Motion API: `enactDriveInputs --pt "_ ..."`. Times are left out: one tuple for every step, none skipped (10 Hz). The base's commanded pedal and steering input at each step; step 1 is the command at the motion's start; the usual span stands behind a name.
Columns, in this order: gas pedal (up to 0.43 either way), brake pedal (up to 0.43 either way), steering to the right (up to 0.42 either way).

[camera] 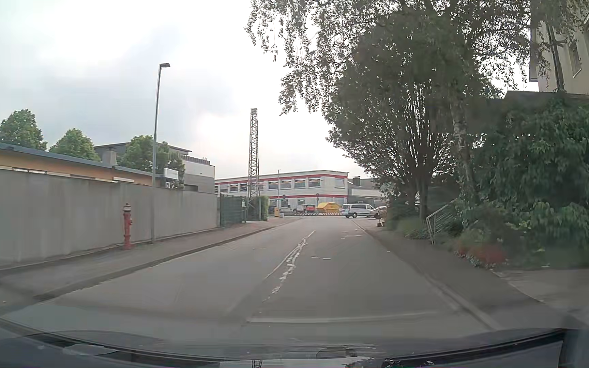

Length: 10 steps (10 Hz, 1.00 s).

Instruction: Follow the waypoints while adhering to traffic rules and regulations

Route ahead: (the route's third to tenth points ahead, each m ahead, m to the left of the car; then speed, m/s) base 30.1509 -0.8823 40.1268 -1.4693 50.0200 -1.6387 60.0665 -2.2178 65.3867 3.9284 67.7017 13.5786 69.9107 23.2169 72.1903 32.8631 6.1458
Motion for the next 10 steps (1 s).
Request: enactDriveInputs --pt "0.287 0.000 0.089" --pt "0.287 0.000 0.074" --pt "0.287 0.000 0.064" --pt "0.287 0.000 0.055" --pt "0.287 0.000 0.046" --pt "0.287 0.000 0.036" --pt "0.287 0.000 0.022" --pt "0.280 0.000 0.012" --pt "0.280 0.000 0.005" --pt "0.280 0.000 0.002"
